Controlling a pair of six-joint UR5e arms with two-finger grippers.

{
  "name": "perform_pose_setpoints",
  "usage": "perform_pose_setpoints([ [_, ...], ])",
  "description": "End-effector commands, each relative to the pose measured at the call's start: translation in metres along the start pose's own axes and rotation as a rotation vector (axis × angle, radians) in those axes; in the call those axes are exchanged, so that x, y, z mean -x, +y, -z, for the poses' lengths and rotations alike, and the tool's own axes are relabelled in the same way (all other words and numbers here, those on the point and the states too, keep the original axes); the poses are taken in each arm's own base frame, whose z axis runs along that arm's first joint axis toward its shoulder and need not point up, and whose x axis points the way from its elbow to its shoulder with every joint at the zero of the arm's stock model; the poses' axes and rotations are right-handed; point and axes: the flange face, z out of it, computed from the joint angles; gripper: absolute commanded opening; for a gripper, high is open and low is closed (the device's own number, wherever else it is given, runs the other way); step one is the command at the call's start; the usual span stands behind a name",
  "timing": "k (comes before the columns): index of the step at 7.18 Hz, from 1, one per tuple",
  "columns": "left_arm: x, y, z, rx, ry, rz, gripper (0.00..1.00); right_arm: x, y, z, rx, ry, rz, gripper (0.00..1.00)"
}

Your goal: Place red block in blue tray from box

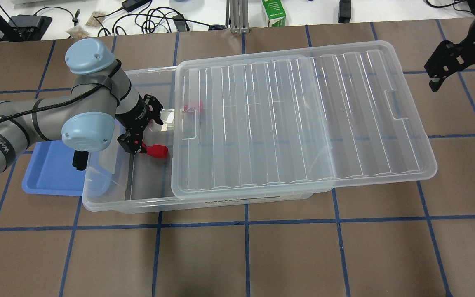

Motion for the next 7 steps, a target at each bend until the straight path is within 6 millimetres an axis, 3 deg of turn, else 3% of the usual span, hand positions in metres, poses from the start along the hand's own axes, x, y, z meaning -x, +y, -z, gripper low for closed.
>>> perform_pose_setpoints([
  [1, 0.002, -0.001, -0.011, 0.001, -0.017, 0.026, 1.00, 0.000, -0.001, -0.005, 0.013, -0.004, 0.004, 1.00],
  [3, -0.002, -0.003, -0.032, 0.004, -0.033, 0.042, 1.00, 0.005, 0.000, -0.012, 0.016, -0.038, -0.001, 1.00],
  [6, -0.001, -0.003, -0.045, 0.010, -0.048, 0.056, 1.00, 0.004, -0.002, -0.017, 0.026, -0.043, 0.009, 1.00],
  [7, -0.004, -0.004, -0.049, 0.009, -0.038, 0.056, 0.93, 0.003, -0.003, -0.018, 0.021, -0.043, 0.006, 1.00],
])
